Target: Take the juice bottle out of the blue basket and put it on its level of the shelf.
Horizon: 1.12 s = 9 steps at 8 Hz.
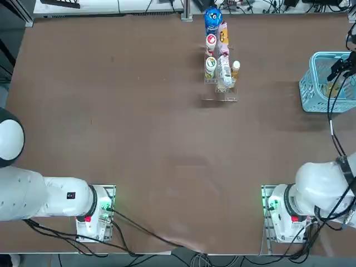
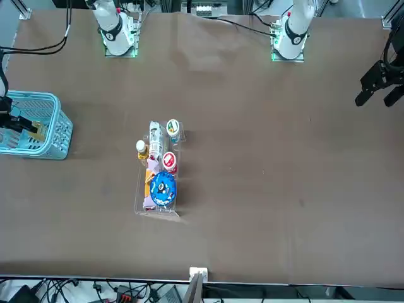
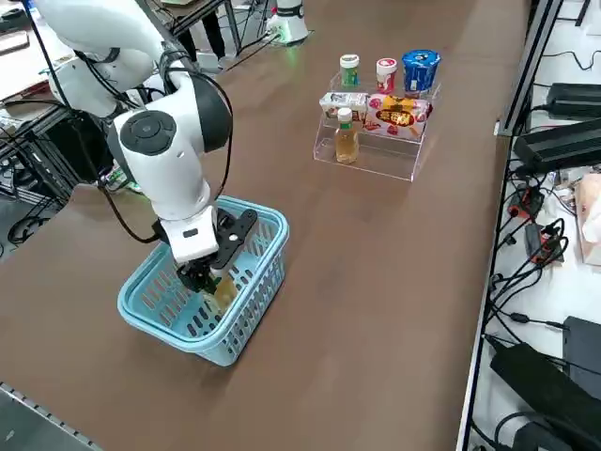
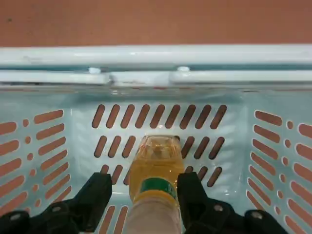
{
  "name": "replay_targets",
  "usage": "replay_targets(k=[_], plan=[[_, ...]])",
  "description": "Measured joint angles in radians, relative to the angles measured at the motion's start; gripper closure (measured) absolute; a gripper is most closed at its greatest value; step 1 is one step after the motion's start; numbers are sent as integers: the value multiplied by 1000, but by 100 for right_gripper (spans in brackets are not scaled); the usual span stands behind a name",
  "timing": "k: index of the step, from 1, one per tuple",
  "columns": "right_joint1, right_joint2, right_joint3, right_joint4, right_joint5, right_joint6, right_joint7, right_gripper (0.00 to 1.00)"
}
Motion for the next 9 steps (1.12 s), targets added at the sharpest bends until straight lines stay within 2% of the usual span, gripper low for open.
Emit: replay_targets(k=[9], plan=[[0, 11, 0, 0, 1, 7, 0, 18]])
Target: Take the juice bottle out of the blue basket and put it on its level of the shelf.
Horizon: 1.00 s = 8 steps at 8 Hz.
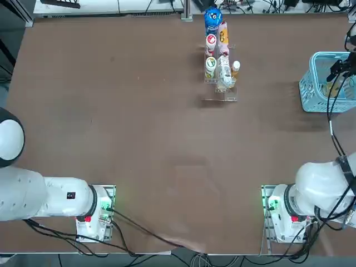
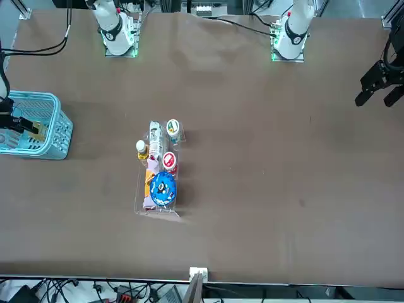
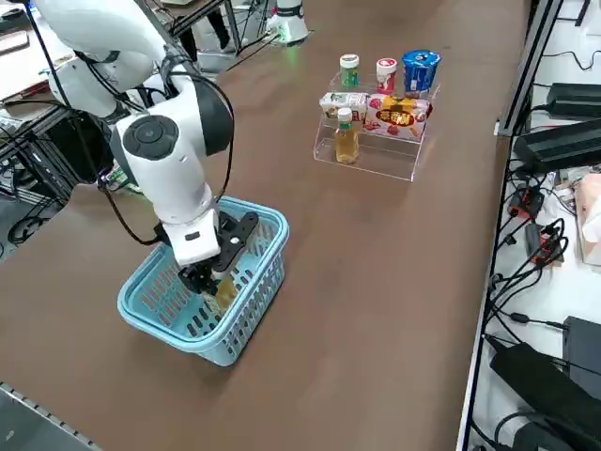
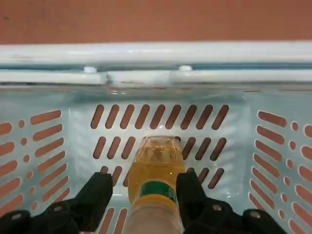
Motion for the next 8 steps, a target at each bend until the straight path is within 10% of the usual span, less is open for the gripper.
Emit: replay_targets(k=[8], plan=[[-14, 1, -1, -5, 0, -1, 0, 16]])
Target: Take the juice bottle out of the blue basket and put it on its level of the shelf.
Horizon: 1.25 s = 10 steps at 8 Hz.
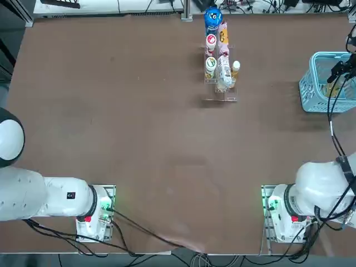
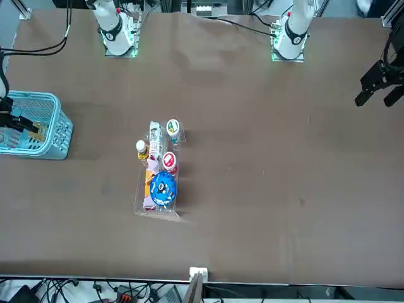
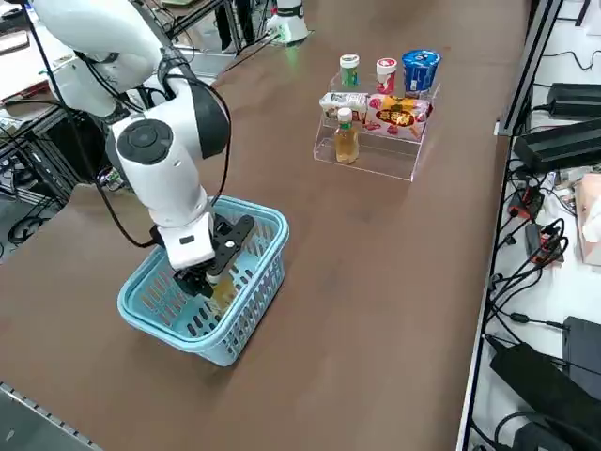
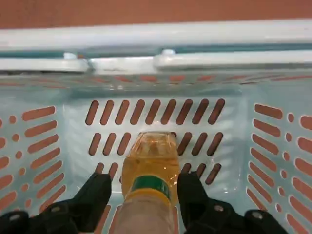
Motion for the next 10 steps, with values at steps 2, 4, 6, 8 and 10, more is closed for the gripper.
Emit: replay_targets(k=[2, 4, 6, 8, 10], plan=[[-1, 0, 0, -5, 0, 0, 0, 16], [-1, 0, 0, -8, 0, -1, 0, 16], [-3, 0, 0, -8, 0, -1, 0, 17], [-8, -1, 0, -8, 0, -3, -1, 19], [-10, -2, 0, -8, 0, -10, -1, 20]])
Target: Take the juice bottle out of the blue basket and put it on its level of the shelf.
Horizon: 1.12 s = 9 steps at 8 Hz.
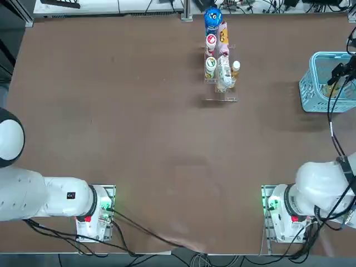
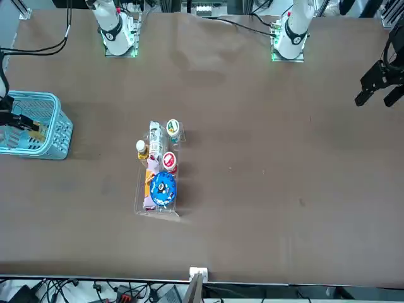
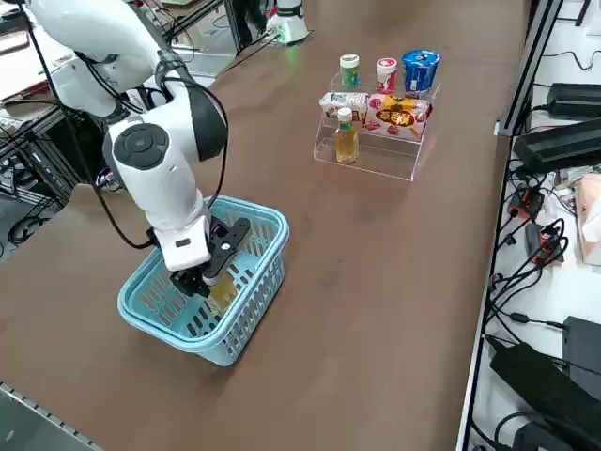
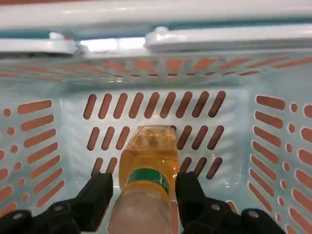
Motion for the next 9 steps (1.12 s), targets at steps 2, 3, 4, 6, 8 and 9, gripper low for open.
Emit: replay_targets(k=[2, 3, 4, 6, 8, 9], plan=[[-1, 0, 0, 0, 0, -3, 0, 22], [-1, 0, 0, 0, 0, -3, 0, 23], [-1, 0, 0, 0, 0, -4, 0, 26], [-2, -1, 0, 0, 0, -5, -1, 44], [-2, -2, 0, 0, 0, -5, -3, 46], [-2, -3, 0, 1, 0, -5, -4, 46]])
